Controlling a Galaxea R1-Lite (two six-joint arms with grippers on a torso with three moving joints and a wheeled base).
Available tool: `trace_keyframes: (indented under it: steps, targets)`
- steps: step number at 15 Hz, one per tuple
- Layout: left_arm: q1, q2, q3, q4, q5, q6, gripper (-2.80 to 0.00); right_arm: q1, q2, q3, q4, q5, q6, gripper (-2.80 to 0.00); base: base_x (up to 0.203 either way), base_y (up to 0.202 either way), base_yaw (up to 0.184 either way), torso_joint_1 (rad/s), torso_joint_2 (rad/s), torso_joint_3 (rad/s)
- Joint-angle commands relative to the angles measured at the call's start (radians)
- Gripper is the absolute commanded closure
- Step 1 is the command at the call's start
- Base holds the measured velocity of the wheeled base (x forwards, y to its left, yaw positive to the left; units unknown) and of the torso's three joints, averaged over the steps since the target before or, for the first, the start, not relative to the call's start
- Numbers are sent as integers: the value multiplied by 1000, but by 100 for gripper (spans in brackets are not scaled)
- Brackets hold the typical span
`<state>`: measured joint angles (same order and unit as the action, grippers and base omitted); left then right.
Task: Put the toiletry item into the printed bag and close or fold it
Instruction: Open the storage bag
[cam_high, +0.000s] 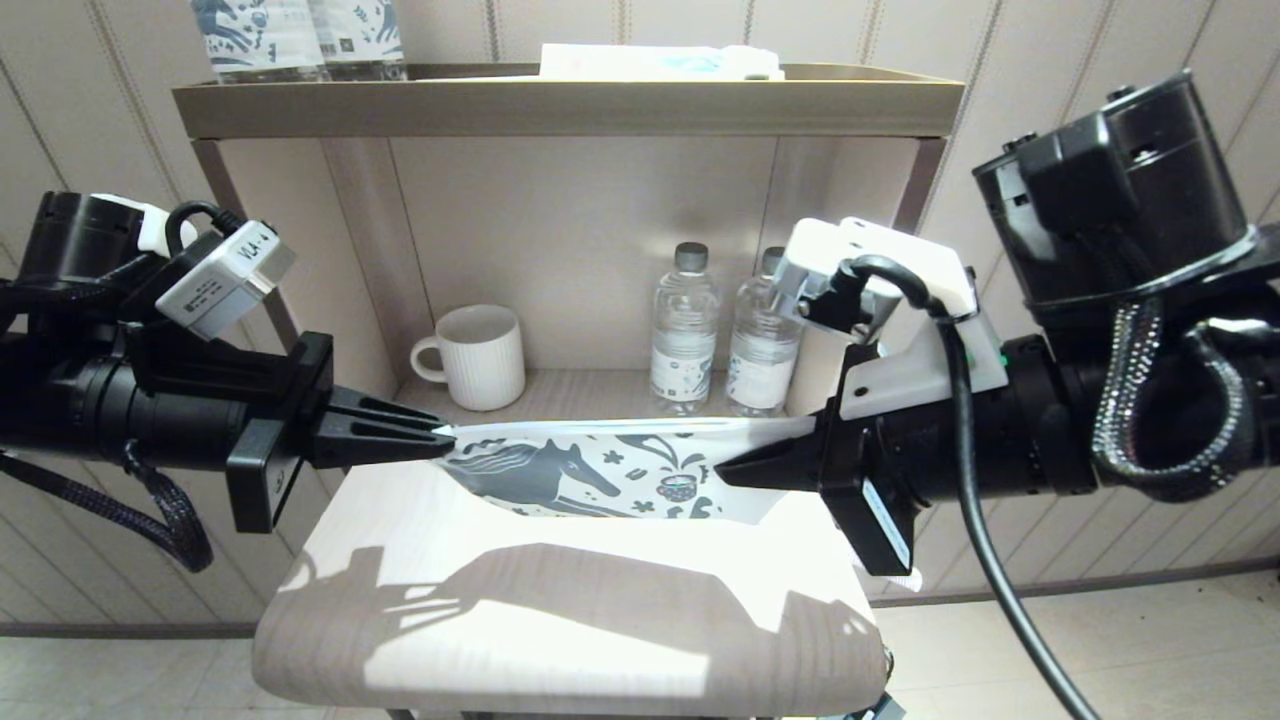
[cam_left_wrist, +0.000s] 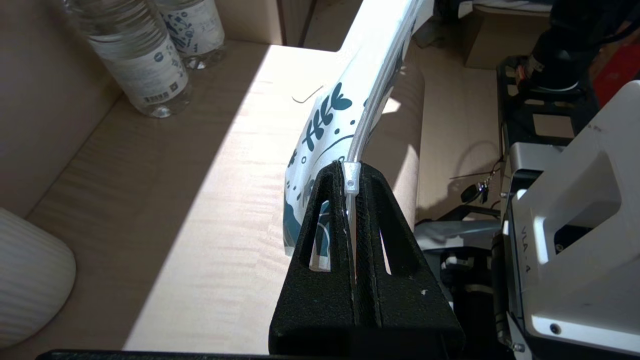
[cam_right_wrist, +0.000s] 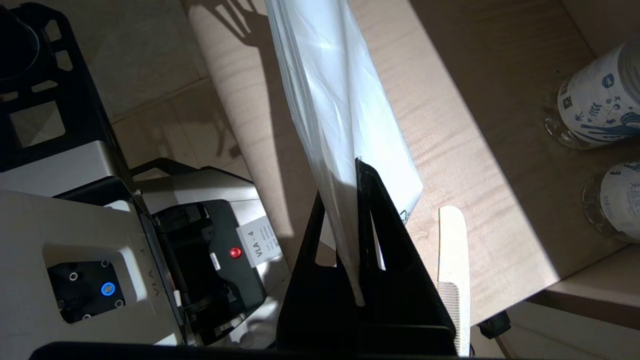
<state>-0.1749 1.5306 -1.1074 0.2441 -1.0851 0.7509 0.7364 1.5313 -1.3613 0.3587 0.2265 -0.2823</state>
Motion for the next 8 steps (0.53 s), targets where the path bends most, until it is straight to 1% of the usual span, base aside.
trace_keyframes:
  steps: [1,6,8]
  targets:
    - [0,6,-2,1,-7,4,0,1,4,-2,2,5,-2,0,0,0,0,0,0,0]
    - [8,9,-5,1,-7,4,0,-3,-7,-4,3,5,-3,0,0,0,0,0,0,0]
    - [9,9,-6,1,-7,4,0,-26,-20,2,3,5,-3,0,0,0,0,0,0,0]
